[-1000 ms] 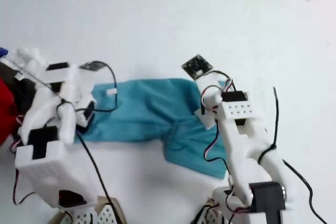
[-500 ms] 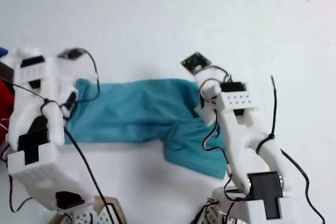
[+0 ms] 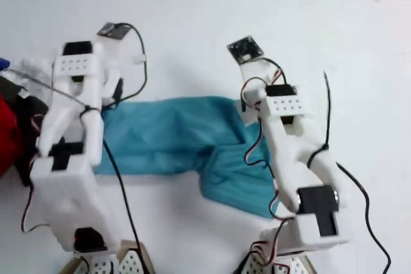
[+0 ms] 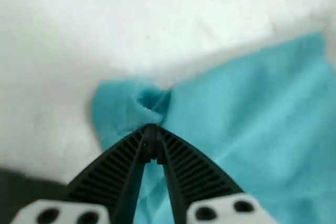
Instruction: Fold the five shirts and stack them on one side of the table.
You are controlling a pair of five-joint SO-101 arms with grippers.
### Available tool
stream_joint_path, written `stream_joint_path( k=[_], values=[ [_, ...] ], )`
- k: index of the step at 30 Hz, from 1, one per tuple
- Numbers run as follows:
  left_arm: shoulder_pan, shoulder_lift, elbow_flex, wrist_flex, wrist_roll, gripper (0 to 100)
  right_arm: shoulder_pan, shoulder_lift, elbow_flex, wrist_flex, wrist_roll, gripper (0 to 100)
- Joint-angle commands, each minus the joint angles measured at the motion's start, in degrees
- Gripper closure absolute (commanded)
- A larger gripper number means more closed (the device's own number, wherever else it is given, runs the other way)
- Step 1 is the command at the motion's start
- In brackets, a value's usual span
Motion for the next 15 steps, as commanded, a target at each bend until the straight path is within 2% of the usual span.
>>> stream_joint_path(
  k=[1,9,15],
  values=[
    [-1.5,6.8,-8.2,-1.0,0.7,97,0.3,3.4,-3.3,-4.2,-0.2,97.8],
    [-7.7,24.8,-32.7,4.7,0.6,97,6.5,16.8,-15.9,-5.6,-0.2,97.8],
    [-8.0,35.7,-56.7,16.3,0.8,97,8.1,24.0,-27.8,2.6,-0.2,97.8]
  ],
)
